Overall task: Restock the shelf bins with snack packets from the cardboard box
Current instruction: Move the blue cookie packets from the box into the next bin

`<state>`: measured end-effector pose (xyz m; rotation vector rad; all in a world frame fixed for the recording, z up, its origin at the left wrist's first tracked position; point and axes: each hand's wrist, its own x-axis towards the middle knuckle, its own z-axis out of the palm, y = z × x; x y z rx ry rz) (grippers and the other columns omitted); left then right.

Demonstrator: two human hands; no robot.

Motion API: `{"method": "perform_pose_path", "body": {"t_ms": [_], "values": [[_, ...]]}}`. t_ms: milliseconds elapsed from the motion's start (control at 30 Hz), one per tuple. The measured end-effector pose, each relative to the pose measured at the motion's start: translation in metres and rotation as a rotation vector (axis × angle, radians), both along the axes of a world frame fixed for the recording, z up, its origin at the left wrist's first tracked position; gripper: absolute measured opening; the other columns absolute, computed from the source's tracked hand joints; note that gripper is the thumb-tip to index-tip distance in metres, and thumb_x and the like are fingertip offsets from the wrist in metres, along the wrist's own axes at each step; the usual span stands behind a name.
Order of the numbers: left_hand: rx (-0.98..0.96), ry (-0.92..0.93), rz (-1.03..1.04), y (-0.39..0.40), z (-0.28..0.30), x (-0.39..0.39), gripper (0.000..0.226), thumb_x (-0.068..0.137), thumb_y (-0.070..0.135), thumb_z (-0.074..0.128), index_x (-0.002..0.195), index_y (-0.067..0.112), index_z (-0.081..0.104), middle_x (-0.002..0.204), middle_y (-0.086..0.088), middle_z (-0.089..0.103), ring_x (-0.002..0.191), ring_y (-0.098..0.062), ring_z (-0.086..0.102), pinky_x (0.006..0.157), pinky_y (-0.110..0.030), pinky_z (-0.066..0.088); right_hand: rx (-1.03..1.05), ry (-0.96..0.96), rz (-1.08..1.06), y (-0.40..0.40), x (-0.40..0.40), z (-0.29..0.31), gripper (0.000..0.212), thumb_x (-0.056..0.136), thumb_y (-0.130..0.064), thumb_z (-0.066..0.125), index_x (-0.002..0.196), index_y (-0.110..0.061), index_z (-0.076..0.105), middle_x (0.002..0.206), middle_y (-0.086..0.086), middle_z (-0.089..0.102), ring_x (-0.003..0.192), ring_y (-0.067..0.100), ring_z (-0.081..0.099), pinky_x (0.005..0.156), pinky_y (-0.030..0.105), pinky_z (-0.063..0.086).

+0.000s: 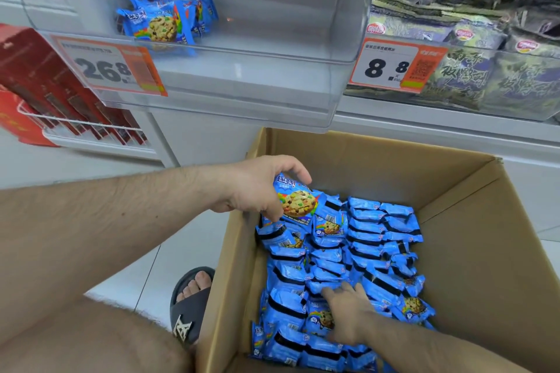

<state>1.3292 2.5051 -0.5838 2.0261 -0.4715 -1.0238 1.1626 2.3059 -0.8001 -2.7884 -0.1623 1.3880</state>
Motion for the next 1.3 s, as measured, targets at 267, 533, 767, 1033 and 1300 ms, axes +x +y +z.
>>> {"method": "perform_pose_path", "body": {"t_ms": [267, 533, 767, 1033, 1300], "values": [[-0.049, 0.012, 0.035, 0.003, 0.002, 0.001, 0.063, 0.074, -0.017, 0.064, 0.094, 0.043, 0.06, 0.116, -0.012, 0.05, 0.077, -0.033, 0.066, 0.074, -0.05, 0.057, 0.185, -0.265, -0.225, 0.001, 0.028, 0.057, 0.042, 0.073, -0.047, 0.071, 0.097, -0.025, 0.045, 0.098, 0.0, 0.038, 0.097, 0.024, 0.037, 0.087, 0.039, 0.03], [-0.149, 0.011, 0.064, 0.016, 0.022, 0.009, 0.067, 0.072, -0.021, 0.064, 0.108, 0.035, 0.055, 0.115, -0.011, 0.057, 0.082, -0.022, 0.061, 0.064, -0.031, 0.054, 0.484, -1.168, -0.357, -0.008, 0.06, 0.18, 0.052, 0.061, -0.037, 0.07, 0.107, -0.016, 0.059, 0.099, -0.005, 0.052, 0.09, 0.011, 0.05, 0.078, 0.029, 0.045], [-0.385, 0.218, 0.018, 0.023, 0.048, 0.0, 0.09, 0.054, -0.006, 0.077, 0.13, 0.028, 0.045, 0.118, -0.017, 0.062, 0.093, -0.021, 0.065, 0.073, -0.028, 0.055, 0.585, -1.326, -0.151, 0.027, 0.071, 0.238, 0.057, 0.062, -0.04, 0.069, 0.112, -0.015, 0.063, 0.104, -0.004, 0.058, 0.099, 0.013, 0.056, 0.079, 0.043, 0.051], [-0.435, -0.057, 0.074, 0.029, 0.076, -0.003, 0.063, 0.072, -0.011, 0.077, 0.116, 0.027, 0.052, 0.112, -0.021, 0.065, 0.087, -0.019, 0.067, 0.069, -0.035, 0.058, 0.578, -1.338, -0.041, 0.048, 0.085, 0.277, 0.066, 0.061, -0.056, 0.072, 0.115, -0.02, 0.064, 0.105, -0.004, 0.056, 0.099, 0.013, 0.055, 0.089, 0.03, 0.045], [-0.461, -0.256, 0.059, 0.068, 0.118, -0.002, 0.088, 0.062, 0.006, 0.078, 0.13, 0.043, 0.035, 0.112, -0.015, 0.066, 0.098, -0.025, 0.07, 0.089, -0.047, 0.055, 0.891, -0.994, -0.164, 0.058, 0.108, 0.334, 0.072, 0.053, -0.059, 0.074, 0.119, -0.051, 0.045, 0.111, -0.02, 0.059, 0.095, 0.007, 0.06, 0.084, 0.027, 0.05]]}}
